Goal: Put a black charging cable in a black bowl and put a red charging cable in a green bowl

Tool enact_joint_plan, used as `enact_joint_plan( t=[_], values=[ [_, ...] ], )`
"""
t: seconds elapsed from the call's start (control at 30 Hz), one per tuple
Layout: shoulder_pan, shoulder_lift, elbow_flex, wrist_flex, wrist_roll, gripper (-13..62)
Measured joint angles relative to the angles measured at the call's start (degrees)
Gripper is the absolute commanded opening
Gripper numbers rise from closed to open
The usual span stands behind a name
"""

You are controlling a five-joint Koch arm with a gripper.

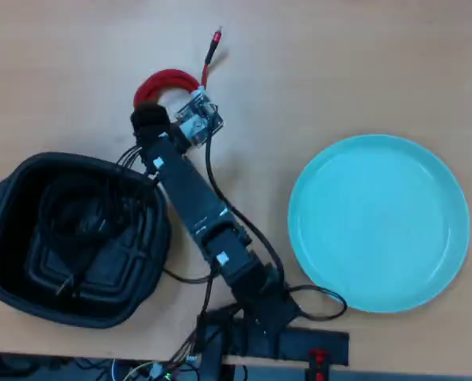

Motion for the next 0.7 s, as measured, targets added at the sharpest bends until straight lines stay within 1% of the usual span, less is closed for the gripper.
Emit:
enact_joint_plan(
  t=[0.13, 0.43, 0.6, 0.7],
  values=[
    [1.05, -0.44, -0.09, 0.00, 6.50, 33.3],
    [1.58, -7.12, -2.11, -0.26, 17.58, 33.3],
    [1.67, -9.05, -3.60, -0.62, 19.25, 33.0],
    [1.58, -9.93, -4.83, -0.62, 19.25, 30.0]
  ],
)
